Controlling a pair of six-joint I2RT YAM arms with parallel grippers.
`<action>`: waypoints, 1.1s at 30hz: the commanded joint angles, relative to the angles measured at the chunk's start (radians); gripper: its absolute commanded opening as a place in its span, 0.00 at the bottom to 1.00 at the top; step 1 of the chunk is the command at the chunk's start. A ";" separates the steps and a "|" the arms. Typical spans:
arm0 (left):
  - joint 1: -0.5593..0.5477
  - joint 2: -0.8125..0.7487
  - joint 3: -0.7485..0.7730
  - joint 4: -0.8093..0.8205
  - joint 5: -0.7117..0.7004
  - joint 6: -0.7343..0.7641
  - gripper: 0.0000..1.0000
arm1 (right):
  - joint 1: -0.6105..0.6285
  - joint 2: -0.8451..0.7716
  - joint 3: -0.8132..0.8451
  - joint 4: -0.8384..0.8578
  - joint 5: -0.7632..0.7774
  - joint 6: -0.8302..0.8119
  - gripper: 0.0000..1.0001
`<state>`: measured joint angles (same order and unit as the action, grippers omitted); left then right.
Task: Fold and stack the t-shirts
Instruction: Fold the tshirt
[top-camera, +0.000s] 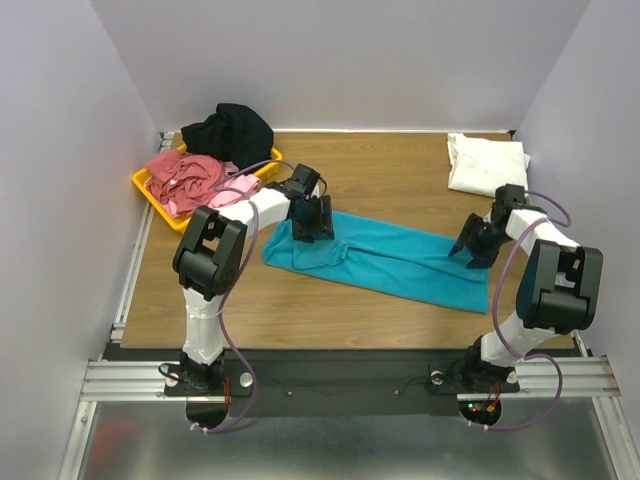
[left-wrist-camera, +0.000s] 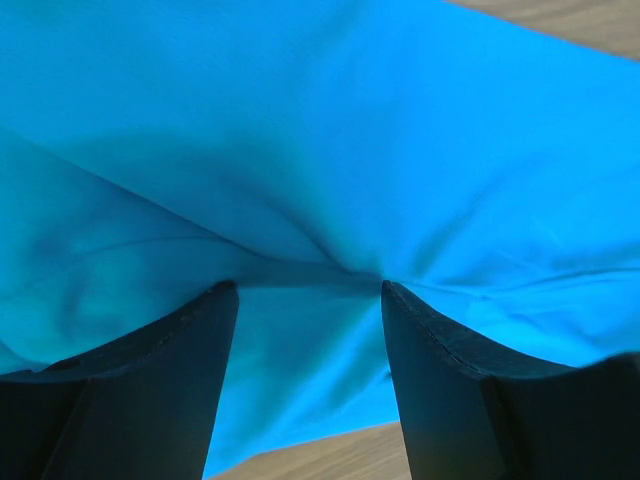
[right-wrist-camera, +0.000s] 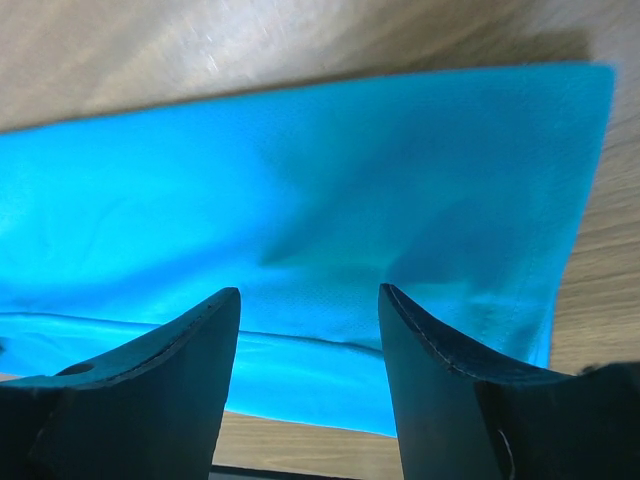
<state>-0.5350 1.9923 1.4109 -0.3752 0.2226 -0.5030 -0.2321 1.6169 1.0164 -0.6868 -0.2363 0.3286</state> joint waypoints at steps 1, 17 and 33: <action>0.012 0.066 0.003 -0.004 -0.012 0.009 0.72 | 0.037 0.006 -0.041 0.013 0.012 -0.019 0.64; 0.038 0.398 0.563 -0.241 -0.117 0.133 0.72 | 0.157 -0.012 -0.130 -0.006 0.000 0.023 0.64; 0.087 0.520 0.783 -0.188 -0.083 0.156 0.75 | 0.286 -0.117 -0.096 -0.164 -0.026 -0.023 0.64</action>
<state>-0.4618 2.4584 2.1620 -0.5350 0.1566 -0.3882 0.0341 1.5585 0.8993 -0.7666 -0.2485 0.3355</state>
